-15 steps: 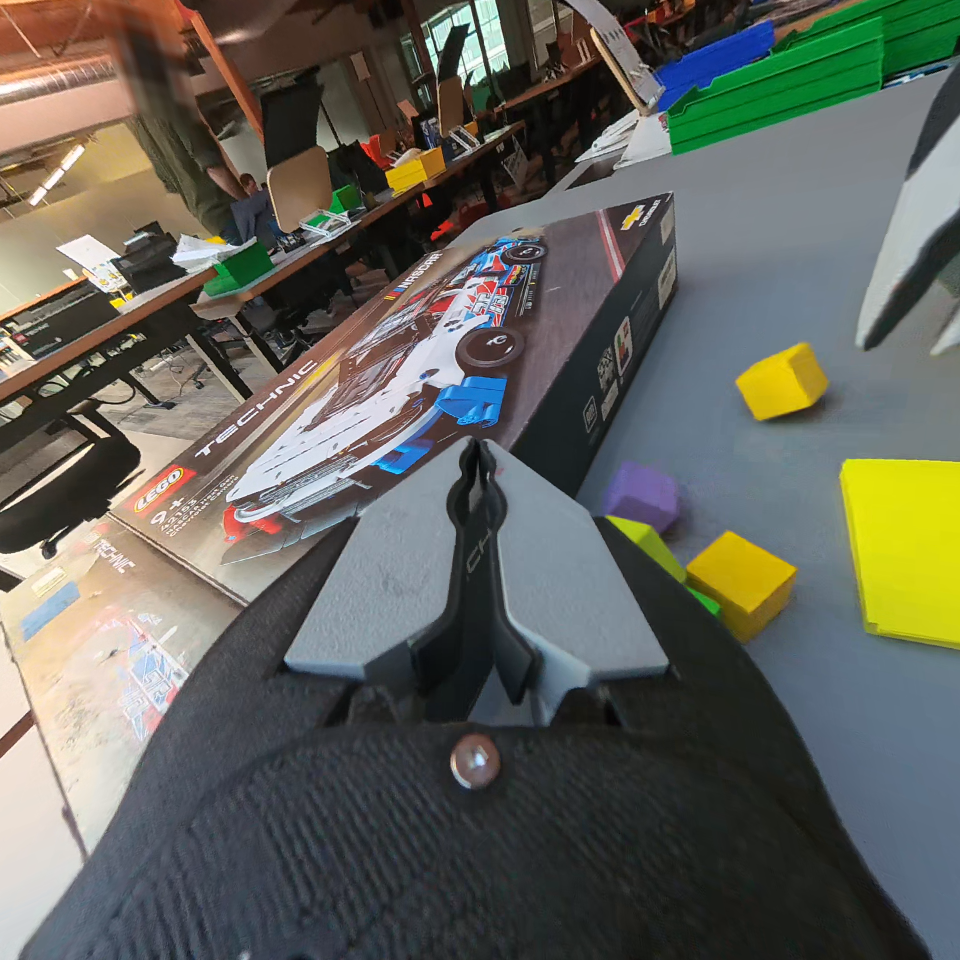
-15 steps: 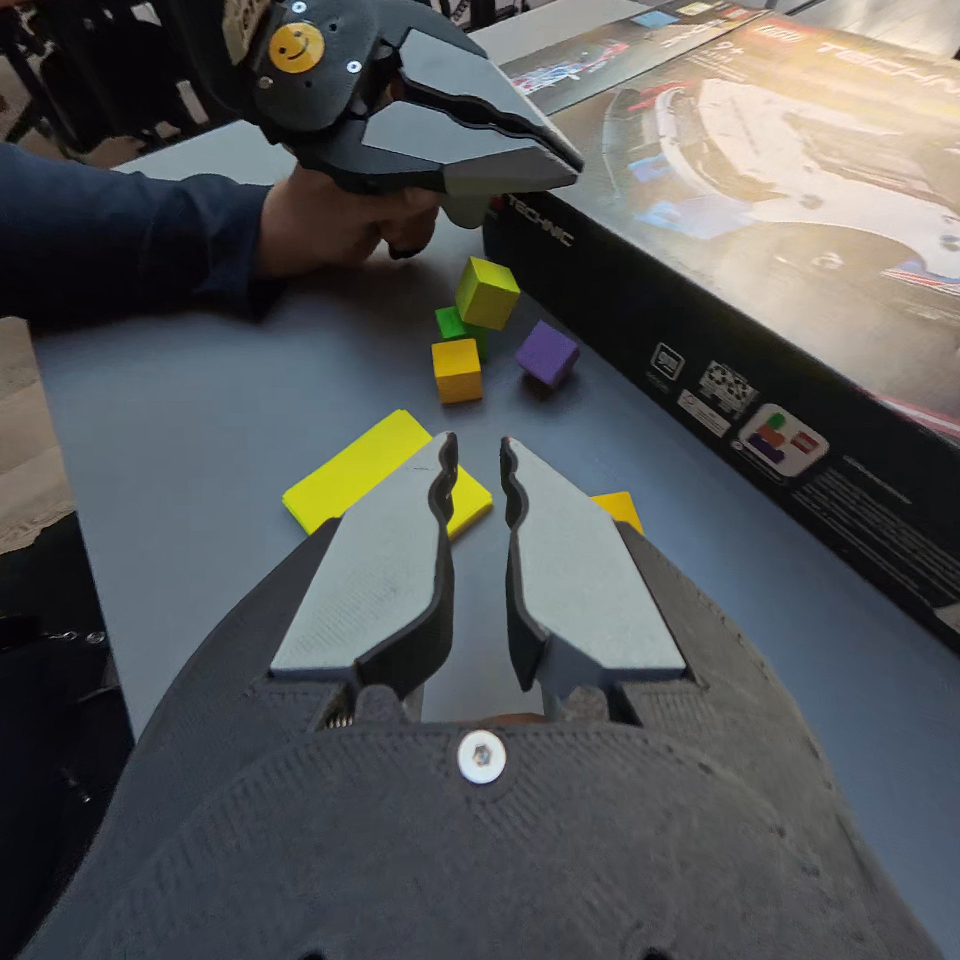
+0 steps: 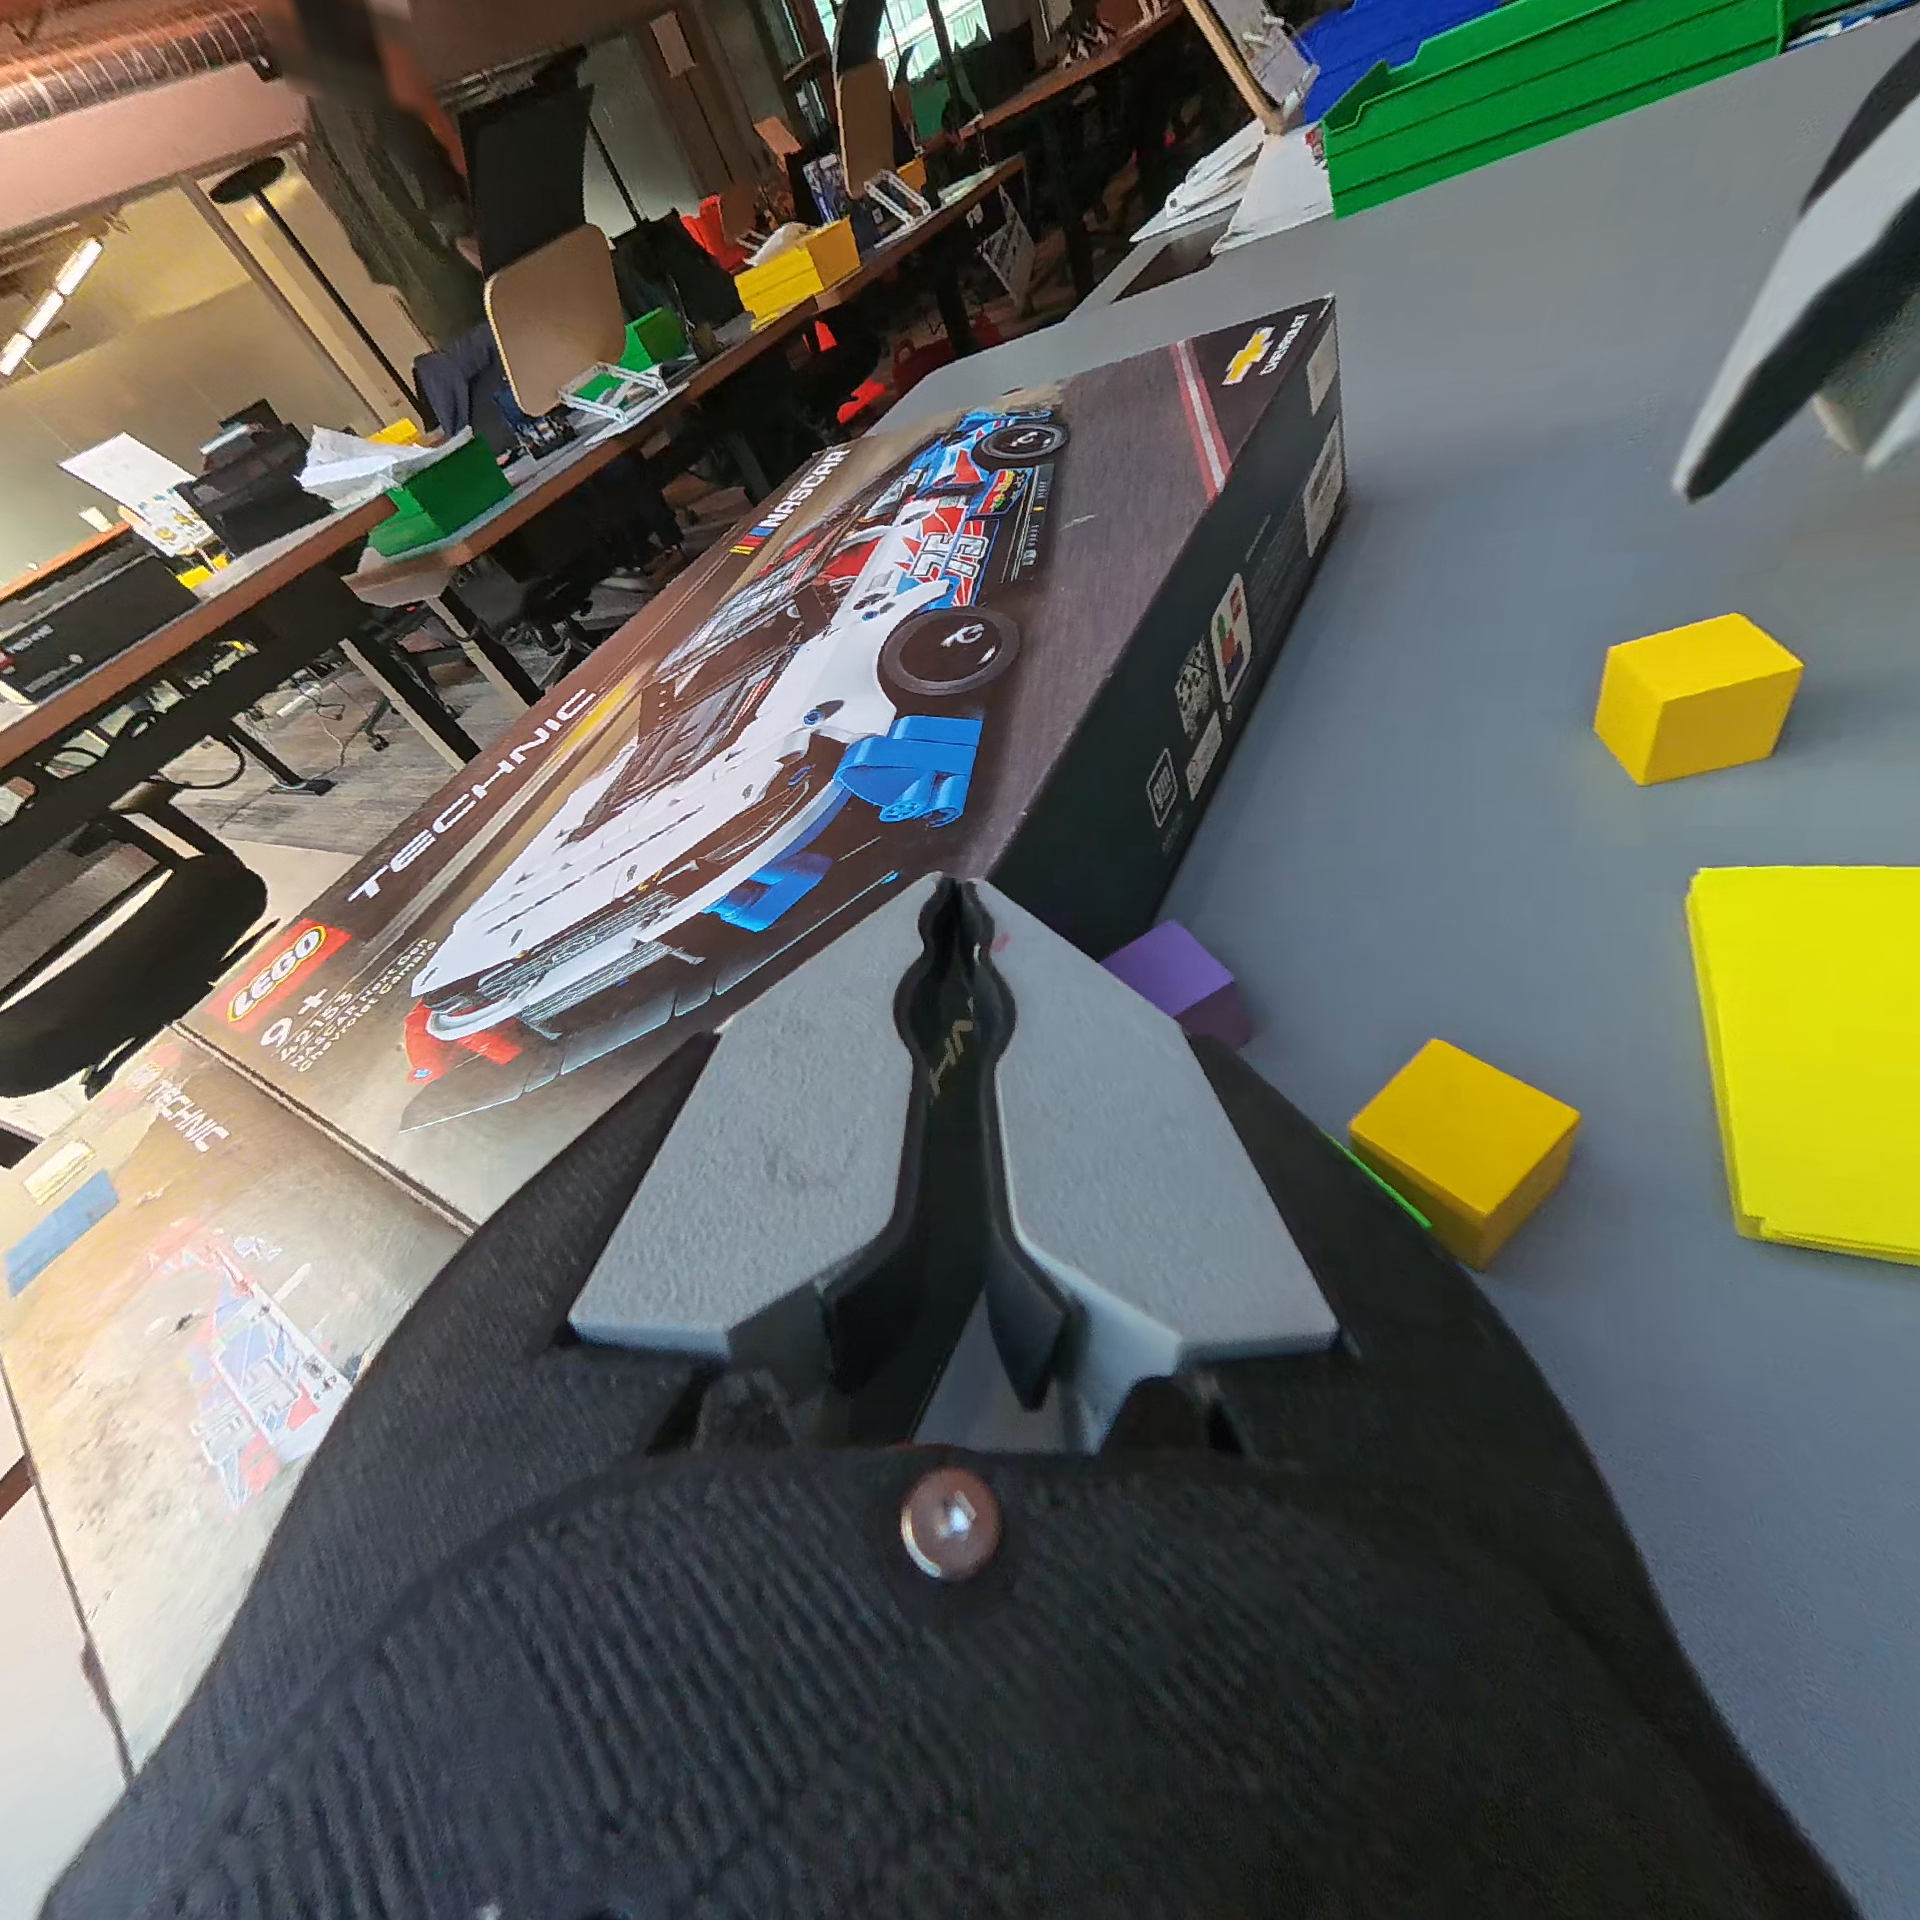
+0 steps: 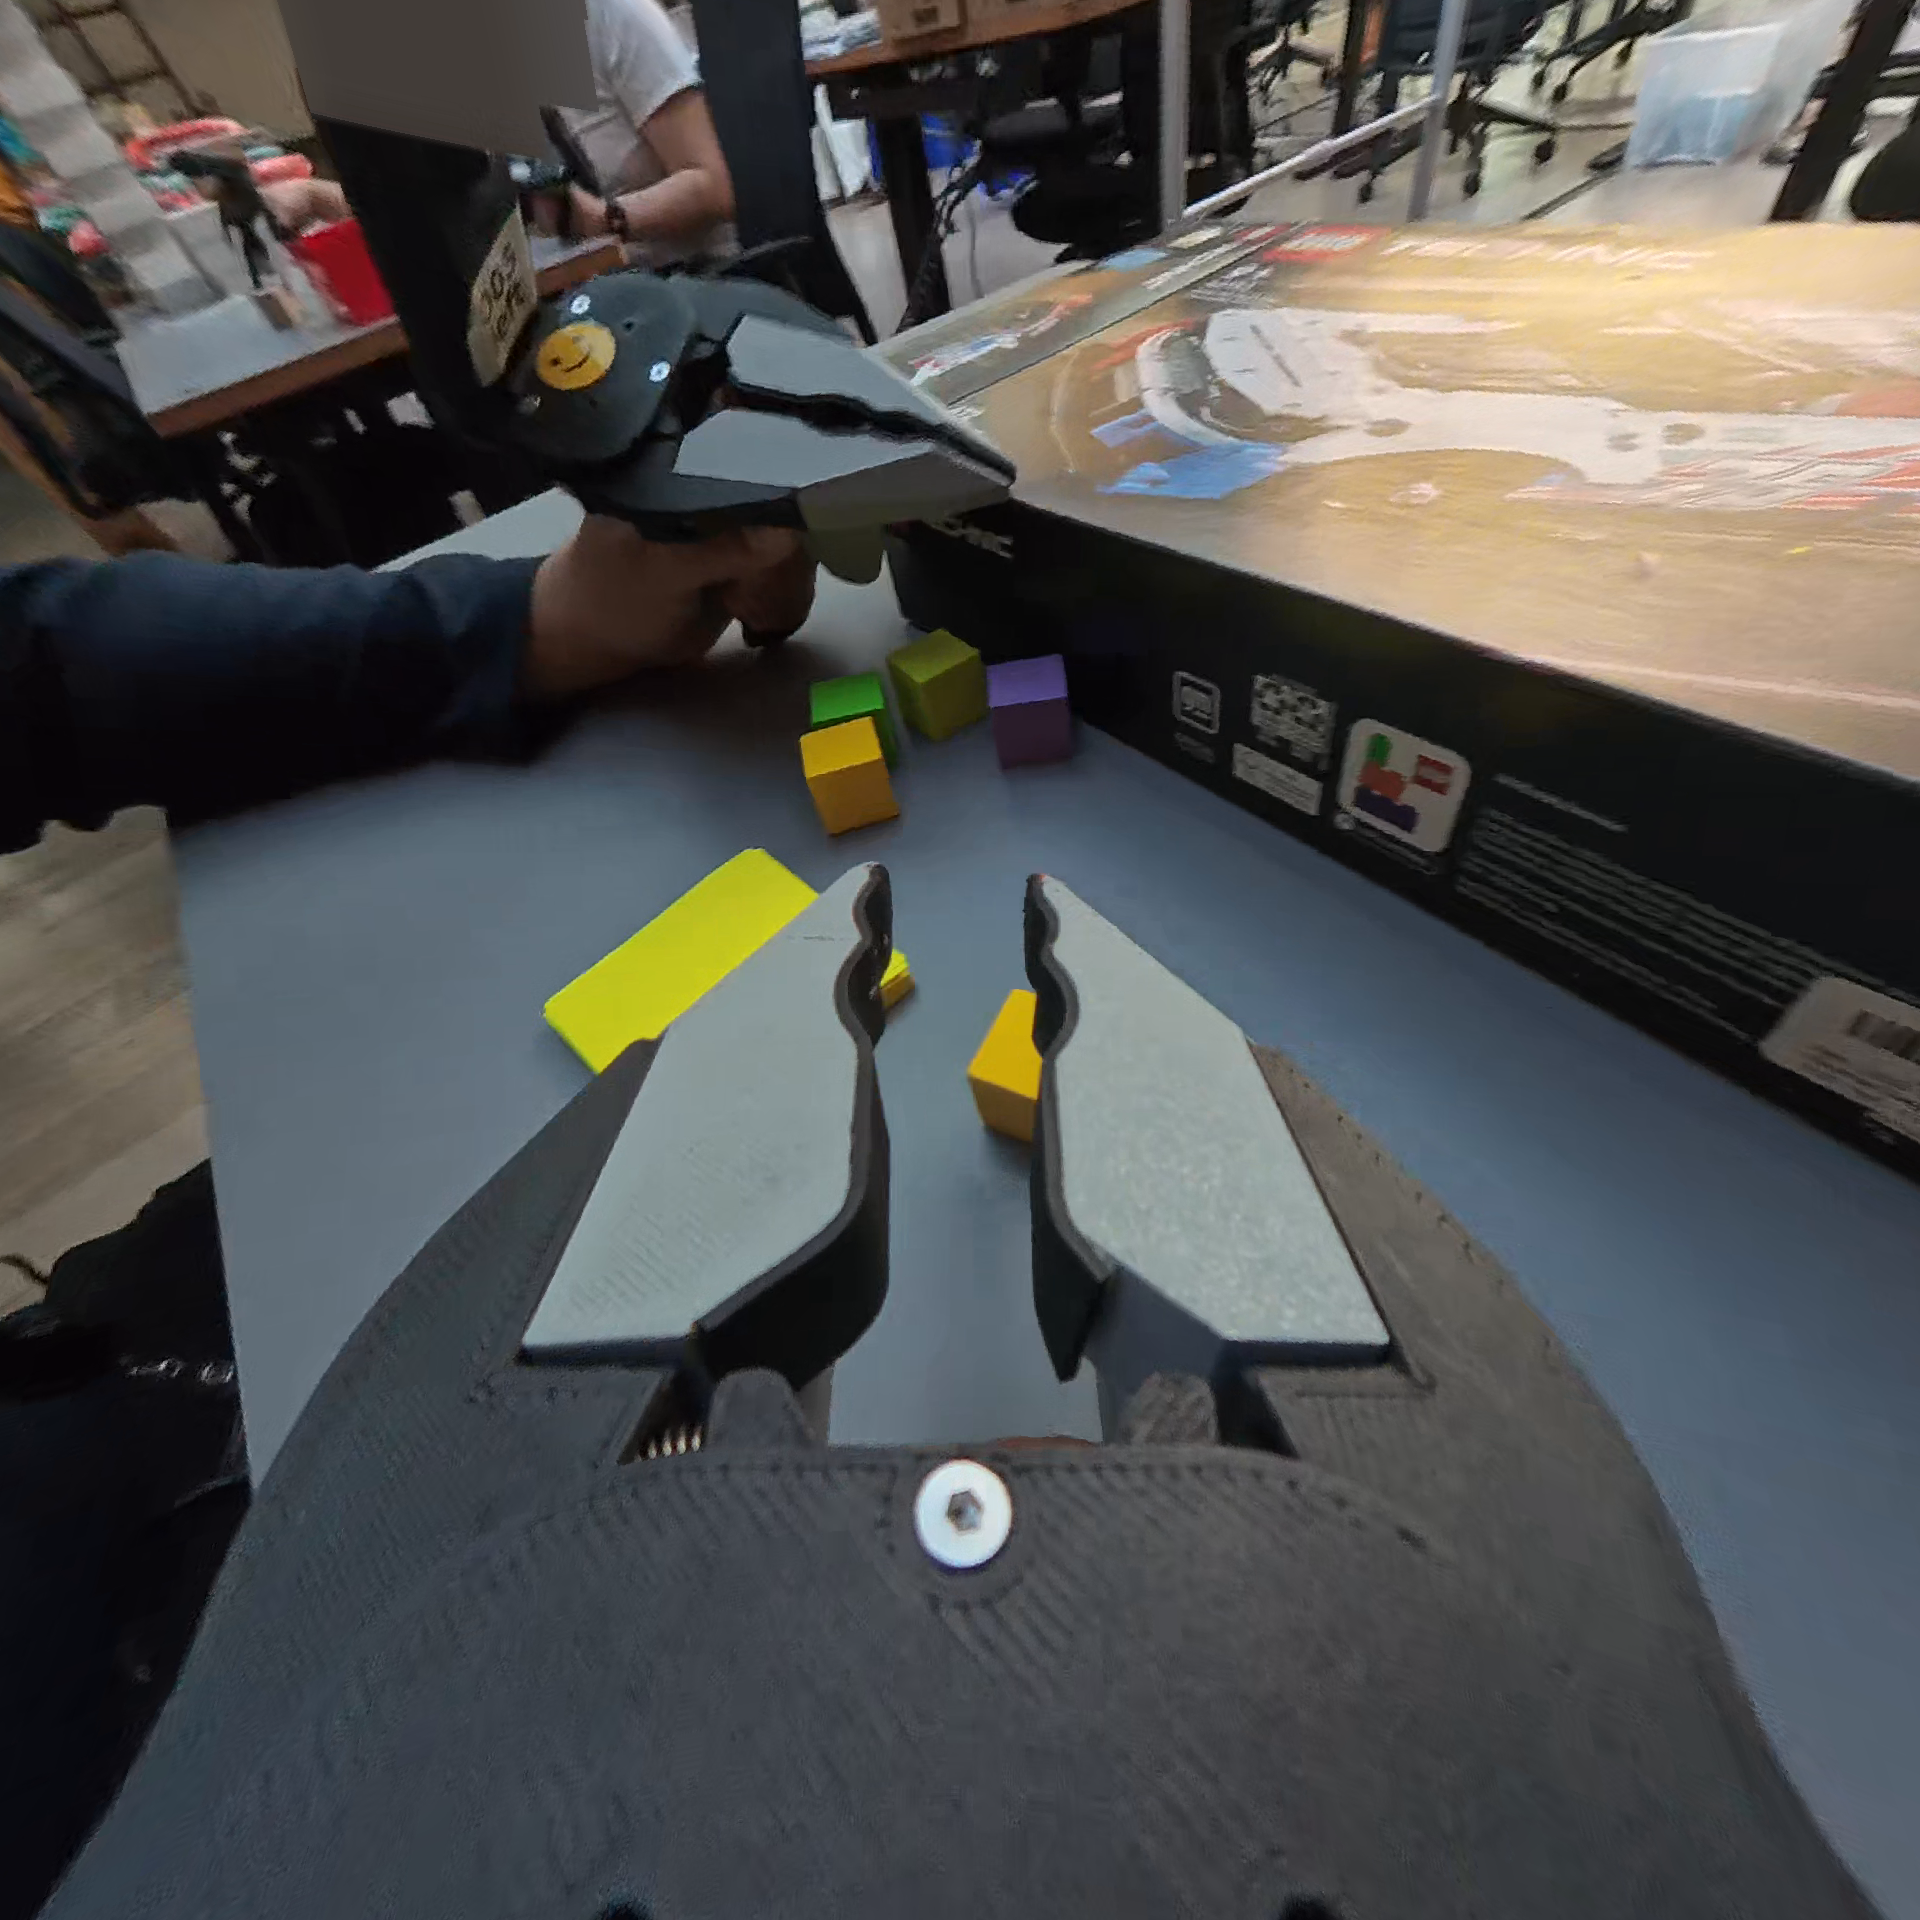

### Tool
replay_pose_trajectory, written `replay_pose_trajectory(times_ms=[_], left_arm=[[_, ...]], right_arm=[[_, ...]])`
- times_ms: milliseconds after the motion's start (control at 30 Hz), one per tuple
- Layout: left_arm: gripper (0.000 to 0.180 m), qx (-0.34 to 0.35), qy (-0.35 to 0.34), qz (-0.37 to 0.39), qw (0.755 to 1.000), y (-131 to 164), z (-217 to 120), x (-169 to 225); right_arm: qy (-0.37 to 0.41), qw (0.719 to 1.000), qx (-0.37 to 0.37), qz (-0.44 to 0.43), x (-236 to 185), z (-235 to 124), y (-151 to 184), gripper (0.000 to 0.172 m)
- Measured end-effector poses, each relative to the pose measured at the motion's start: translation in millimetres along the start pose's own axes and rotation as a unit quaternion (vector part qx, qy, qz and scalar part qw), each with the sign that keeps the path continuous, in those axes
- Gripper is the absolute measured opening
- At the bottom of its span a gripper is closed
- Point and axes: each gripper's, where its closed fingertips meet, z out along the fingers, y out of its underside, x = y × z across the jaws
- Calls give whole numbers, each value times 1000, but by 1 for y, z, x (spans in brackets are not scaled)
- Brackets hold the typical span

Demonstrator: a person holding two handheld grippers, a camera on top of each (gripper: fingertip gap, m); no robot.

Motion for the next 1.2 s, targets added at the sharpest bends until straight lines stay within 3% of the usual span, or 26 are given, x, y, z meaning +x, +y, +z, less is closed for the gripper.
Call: replay_pose_trajectory(times_ms=[167,233,367,433,567,700,767,900,967,1100,1200], left_arm=[[0,-4,-4,7,1000,1,-1,0],[0,-5,-6,8,1000,2,-1,0],[0,-9,-21,3,1000,3,-1,-5],[0,-12,-29,-2,1000,4,-2,-7],[0,-20,-34,-3,999,7,-5,-10],[0,-29,-49,18,998,11,-8,-11],[0,-36,-49,21,998,13,-11,-9],[0,-39,-47,10,998,14,-19,-7],[0,-49,-36,-7,998,17,-22,-3],[0,-84,8,-53,995,23,-29,17],[5,-107,2,-60,992,27,-36,16]], right_arm=[[19,988,-128,-88,-11,23,36,16],[72,978,-166,-103,2,29,46,0],[265,939,-188,-112,57,11,44,0],[294,932,-179,-115,66,3,41,0],[249,957,-110,-97,52,12,16,1],[114,986,-109,-59,7,60,-14,8],[81,986,-137,-57,3,84,-17,16],[40,984,-105,-138,7,112,-27,13],[8,983,-75,-166,-1,114,-30,9],[-117,984,-39,-126,-38,106,-30,4],[-102,982,-70,-143,-29,110,-14,3]])
